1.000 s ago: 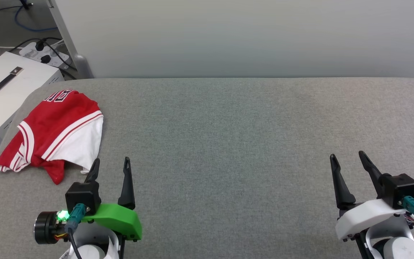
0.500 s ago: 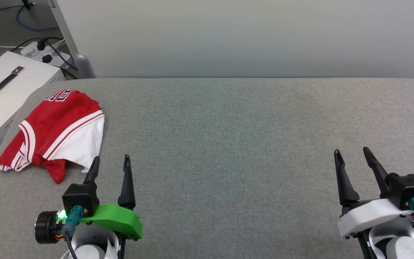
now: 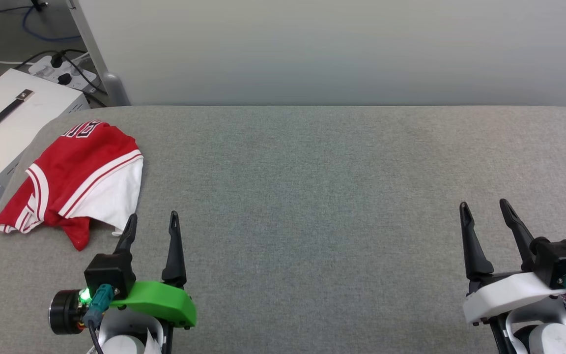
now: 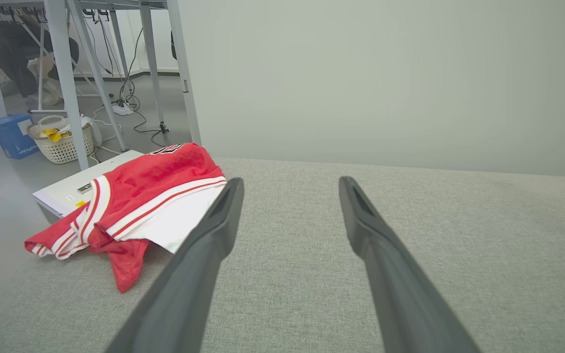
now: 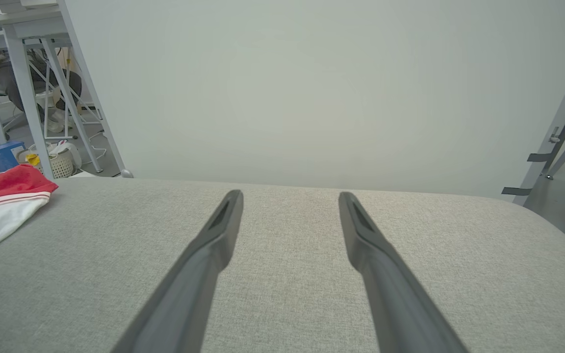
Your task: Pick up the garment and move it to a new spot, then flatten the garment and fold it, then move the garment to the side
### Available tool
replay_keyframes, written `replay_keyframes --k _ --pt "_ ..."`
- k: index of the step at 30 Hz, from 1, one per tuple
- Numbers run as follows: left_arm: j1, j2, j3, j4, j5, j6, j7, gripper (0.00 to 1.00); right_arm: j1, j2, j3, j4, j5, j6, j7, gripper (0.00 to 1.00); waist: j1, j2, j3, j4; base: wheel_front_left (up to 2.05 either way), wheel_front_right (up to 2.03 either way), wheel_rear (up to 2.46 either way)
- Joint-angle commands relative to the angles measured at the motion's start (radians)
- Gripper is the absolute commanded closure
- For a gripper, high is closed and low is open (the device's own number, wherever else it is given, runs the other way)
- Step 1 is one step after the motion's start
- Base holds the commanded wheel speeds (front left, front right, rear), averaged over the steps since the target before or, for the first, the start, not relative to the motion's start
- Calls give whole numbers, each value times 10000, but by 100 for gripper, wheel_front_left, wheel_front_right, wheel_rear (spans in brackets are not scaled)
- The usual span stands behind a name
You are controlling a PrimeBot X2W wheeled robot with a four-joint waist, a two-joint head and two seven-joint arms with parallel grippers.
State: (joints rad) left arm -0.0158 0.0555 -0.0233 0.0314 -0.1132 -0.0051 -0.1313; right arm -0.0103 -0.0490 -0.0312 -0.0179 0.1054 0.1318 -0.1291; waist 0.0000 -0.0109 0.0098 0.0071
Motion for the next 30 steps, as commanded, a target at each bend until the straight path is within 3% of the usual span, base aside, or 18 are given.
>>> replay_keyframes --k 1,18,30 --pt "177 -29 -2 54 -108 -45 -93 0 133 -8 -26 -34 117 -6 -129 0 0 59 0 5 0 0 0" --pt "196 -36 -113 226 -389 -8 -446 0 216 -9 29 140 85 -8 -478 0 0 73 68 279 0 0 0" --pt "161 -41 -93 389 -517 49 -694 0 209 -10 103 379 79 -9 -723 0 0 84 200 1271 0 0 0"
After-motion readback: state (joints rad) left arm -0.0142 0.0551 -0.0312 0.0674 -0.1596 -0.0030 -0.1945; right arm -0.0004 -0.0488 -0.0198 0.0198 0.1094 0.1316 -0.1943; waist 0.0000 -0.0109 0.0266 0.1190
